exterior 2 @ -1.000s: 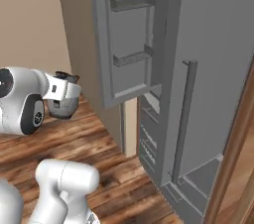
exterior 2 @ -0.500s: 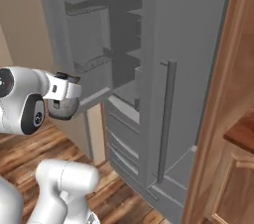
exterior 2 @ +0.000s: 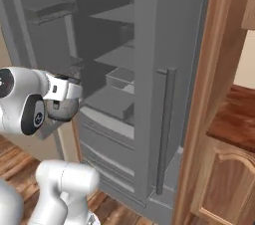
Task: Move the cucumber and peach from the second highest shelf to the top shelf to make space. Then, place the pitcher from the counter on the cleared second highest shelf.
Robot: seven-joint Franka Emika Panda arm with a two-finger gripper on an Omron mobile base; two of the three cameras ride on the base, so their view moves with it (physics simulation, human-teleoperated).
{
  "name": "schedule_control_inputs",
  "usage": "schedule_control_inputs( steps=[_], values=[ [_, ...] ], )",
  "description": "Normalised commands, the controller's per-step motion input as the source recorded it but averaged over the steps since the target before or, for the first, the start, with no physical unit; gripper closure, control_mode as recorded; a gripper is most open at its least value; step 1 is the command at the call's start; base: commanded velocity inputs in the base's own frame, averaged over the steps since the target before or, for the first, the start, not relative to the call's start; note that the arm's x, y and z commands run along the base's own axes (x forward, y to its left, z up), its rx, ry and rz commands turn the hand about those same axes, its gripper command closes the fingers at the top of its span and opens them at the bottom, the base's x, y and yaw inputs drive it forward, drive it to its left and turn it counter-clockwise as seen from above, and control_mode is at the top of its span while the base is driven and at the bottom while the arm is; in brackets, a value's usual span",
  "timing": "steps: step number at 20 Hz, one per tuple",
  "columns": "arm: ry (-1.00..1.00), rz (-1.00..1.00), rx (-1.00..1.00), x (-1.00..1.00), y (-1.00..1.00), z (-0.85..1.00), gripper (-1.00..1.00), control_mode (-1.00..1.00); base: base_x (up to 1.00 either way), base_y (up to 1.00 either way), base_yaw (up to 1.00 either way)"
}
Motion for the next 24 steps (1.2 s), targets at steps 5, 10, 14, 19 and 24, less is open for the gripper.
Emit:
schedule_control_inputs(
  steps=[5,10,14,19,24],
  values=[
    [0.0,0.0,0.0,0.0,0.0,0.0,1.0,1.0,0.57,0.21,-0.41],
    [0.0,0.0,0.0,0.0,0.0,0.0,1.0,1.0,0.49,0.34,-0.39],
    [0.0,0.0,0.0,0.0,0.0,0.0,1.0,1.0,0.33,0.53,-0.33],
    [0.0,0.0,0.0,0.0,0.0,0.0,1.0,1.0,0.29,0.42,-0.25],
    [0.0,0.0,0.0,0.0,0.0,0.0,1.0,1.0,0.52,0.07,-0.09]
  ],
)
